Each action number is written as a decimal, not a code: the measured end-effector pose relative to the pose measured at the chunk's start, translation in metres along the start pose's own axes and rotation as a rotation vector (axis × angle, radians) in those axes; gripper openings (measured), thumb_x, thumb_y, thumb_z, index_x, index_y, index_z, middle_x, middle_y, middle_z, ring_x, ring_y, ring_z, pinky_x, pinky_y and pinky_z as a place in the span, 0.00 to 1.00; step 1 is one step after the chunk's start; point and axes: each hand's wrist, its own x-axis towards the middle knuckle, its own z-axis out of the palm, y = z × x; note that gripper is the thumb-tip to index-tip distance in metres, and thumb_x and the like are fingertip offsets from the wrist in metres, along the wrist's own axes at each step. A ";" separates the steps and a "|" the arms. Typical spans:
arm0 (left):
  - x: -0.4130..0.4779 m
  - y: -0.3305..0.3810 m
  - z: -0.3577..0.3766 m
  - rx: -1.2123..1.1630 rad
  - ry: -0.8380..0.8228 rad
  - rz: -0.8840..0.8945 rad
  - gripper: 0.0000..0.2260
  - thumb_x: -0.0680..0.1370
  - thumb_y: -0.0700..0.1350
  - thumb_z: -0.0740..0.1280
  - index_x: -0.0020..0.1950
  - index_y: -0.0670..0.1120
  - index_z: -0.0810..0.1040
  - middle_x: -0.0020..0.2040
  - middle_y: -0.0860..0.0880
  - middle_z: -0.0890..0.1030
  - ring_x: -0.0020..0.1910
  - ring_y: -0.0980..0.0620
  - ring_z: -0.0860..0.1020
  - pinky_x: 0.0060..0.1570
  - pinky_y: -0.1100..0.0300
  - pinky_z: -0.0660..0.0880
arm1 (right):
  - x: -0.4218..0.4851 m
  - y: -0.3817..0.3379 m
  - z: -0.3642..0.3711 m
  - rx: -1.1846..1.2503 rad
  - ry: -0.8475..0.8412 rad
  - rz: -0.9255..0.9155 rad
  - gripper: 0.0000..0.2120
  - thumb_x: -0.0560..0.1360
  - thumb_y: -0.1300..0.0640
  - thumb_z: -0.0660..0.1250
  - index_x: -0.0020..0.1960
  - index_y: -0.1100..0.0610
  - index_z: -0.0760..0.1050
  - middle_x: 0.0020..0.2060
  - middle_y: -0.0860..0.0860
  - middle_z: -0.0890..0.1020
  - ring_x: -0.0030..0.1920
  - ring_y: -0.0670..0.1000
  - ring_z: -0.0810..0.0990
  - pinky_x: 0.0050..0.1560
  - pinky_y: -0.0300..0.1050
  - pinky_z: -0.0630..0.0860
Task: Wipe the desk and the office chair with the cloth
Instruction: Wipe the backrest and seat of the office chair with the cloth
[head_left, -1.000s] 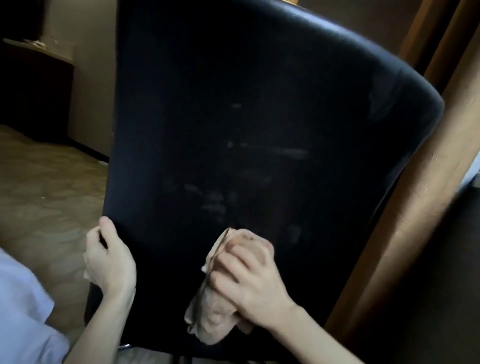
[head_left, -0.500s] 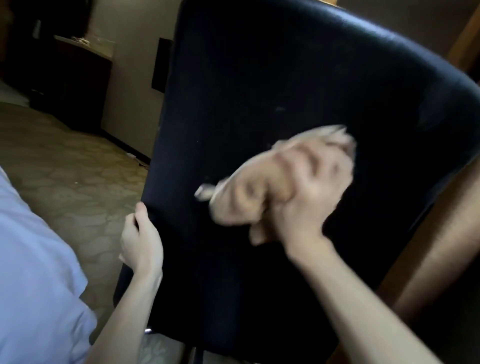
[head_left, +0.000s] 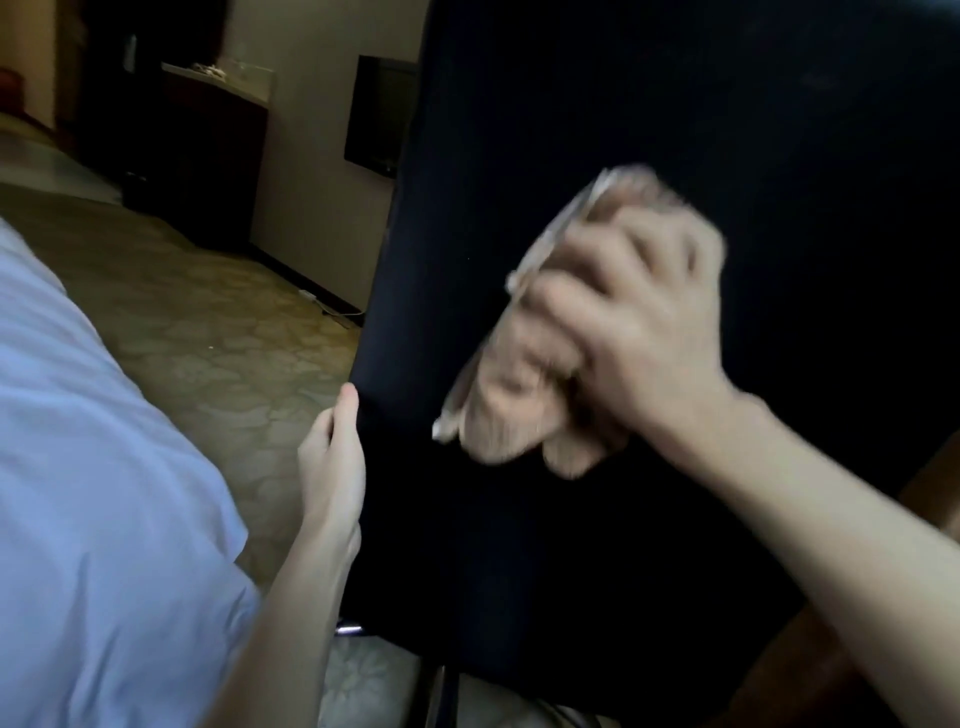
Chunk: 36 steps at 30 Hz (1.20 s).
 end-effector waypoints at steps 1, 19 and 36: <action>0.000 0.000 -0.001 -0.001 0.001 0.000 0.19 0.75 0.71 0.64 0.38 0.57 0.82 0.39 0.58 0.83 0.38 0.59 0.83 0.44 0.58 0.77 | 0.026 0.011 -0.002 -0.032 0.035 0.070 0.14 0.87 0.53 0.60 0.52 0.49 0.84 0.56 0.53 0.84 0.60 0.60 0.79 0.61 0.61 0.70; -0.002 -0.015 0.006 0.182 0.151 0.299 0.11 0.85 0.55 0.62 0.57 0.52 0.81 0.50 0.60 0.83 0.49 0.70 0.78 0.53 0.62 0.72 | -0.145 -0.127 0.018 0.390 -0.447 -0.235 0.16 0.75 0.53 0.64 0.61 0.59 0.75 0.69 0.55 0.74 0.76 0.57 0.68 0.78 0.60 0.60; -0.041 -0.013 0.051 0.375 0.360 0.855 0.21 0.82 0.43 0.65 0.75 0.43 0.70 0.68 0.33 0.72 0.68 0.35 0.71 0.74 0.46 0.65 | -0.120 0.117 -0.094 -0.075 -0.001 0.395 0.20 0.71 0.46 0.79 0.55 0.58 0.80 0.62 0.63 0.79 0.64 0.66 0.73 0.66 0.70 0.69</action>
